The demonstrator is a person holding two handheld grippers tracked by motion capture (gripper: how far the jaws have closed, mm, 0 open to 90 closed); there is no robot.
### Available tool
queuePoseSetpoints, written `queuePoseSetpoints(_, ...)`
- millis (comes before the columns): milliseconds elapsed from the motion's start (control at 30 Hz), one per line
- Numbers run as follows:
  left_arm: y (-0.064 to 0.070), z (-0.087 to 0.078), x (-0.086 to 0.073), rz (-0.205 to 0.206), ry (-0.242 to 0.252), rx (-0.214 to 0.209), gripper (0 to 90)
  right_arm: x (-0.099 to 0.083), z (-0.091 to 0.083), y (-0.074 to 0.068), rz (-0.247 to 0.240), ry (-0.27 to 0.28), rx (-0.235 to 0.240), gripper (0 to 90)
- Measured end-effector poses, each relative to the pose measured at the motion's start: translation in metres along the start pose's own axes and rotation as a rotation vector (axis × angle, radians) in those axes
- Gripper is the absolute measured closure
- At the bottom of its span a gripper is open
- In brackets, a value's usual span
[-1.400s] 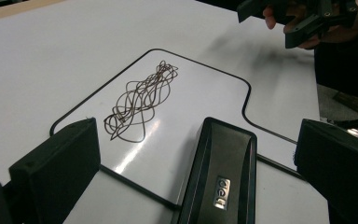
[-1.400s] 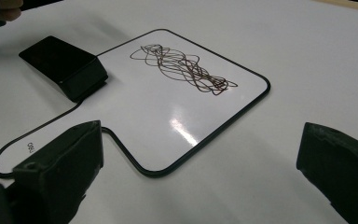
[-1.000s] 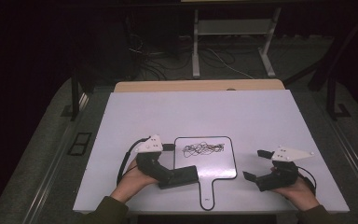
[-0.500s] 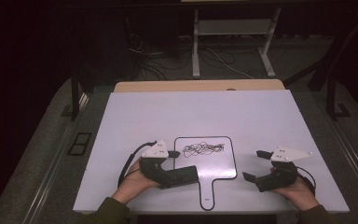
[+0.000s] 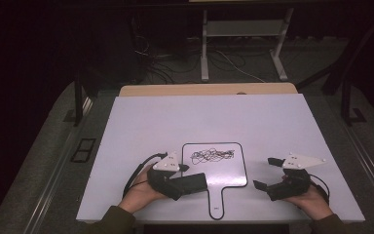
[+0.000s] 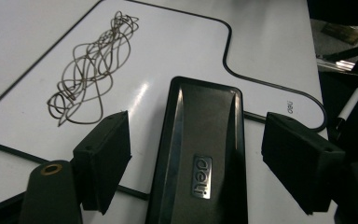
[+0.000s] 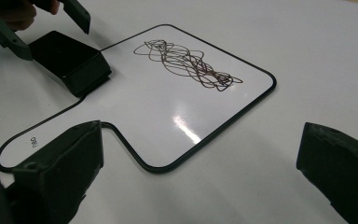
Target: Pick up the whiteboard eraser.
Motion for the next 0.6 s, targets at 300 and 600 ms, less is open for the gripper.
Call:
queuePoseSetpoints(300, 0.0026, 0.0036, -0.0047, 0.025, -0.047, 0.001, 26.5, 0.0, 0.0, 0.0001, 0.0, 0.001, 0.0, 0.0)
queuePoseSetpoints(600, 0.0036, 0.0071, -0.0085, 0.056, -0.098, 0.007, 28.5, 0.0001, -0.0003, 0.0004, 0.005, 0.0, 0.001, 0.0)
Point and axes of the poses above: each handheld gripper's, and its own axes: z roughly forward along the jaws, x roughly out of its top, y roughly to its right, the point moved 4 cm from there along z, roughly forward along the jaws, and after that the axes turned 8 degrees about y, right-handed, at the moved point
